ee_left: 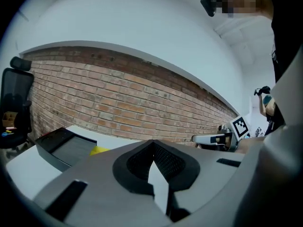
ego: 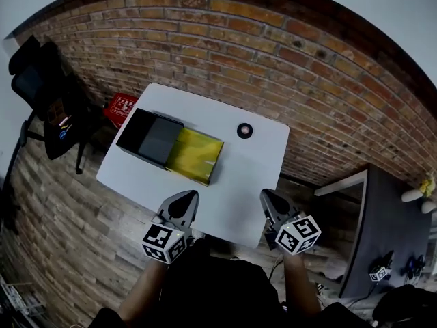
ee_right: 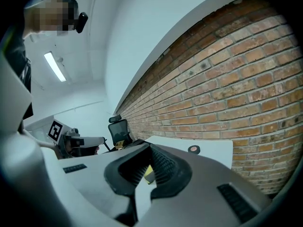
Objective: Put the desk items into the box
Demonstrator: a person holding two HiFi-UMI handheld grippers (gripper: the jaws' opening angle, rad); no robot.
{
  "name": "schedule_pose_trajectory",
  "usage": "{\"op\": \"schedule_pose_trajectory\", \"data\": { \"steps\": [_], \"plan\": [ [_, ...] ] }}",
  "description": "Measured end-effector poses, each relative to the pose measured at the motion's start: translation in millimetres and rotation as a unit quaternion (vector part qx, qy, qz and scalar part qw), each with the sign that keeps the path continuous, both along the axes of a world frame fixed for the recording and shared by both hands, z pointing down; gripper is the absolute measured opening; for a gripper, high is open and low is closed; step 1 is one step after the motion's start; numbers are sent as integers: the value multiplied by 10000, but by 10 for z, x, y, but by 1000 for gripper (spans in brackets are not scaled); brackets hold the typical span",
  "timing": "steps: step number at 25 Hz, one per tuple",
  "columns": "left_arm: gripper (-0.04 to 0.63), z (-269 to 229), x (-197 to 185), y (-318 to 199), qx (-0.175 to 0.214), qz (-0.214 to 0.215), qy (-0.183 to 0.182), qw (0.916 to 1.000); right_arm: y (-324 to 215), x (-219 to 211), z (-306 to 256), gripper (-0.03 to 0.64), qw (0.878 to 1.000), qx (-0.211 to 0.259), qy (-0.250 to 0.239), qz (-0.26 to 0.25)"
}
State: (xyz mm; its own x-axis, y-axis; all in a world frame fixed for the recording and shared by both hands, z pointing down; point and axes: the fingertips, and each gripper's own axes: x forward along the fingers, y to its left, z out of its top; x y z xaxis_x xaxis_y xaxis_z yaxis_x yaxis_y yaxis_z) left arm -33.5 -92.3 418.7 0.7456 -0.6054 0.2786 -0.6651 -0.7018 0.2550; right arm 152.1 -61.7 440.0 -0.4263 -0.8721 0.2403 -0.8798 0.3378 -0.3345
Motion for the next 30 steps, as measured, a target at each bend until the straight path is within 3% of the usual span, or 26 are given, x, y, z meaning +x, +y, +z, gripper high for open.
{"op": "schedule_pose_trajectory", "data": {
  "steps": [8,16,25,30],
  "plan": [
    [11,113,42,-611,-78,814,-45,9966,-463,-130,113,20,9984,-184,239,488],
    [11,289,105,-1043,-197,1290,-4,9914,-840,-208,199,20,9958,-285,443,744],
    [11,399,263,-1223,-320,1457,61,9888,-1195,-119,288,20,9939,-387,698,758],
    [11,553,365,-1334,-401,1296,18,9908,-1400,-41,476,20,9921,-476,930,690]
  ]
}}
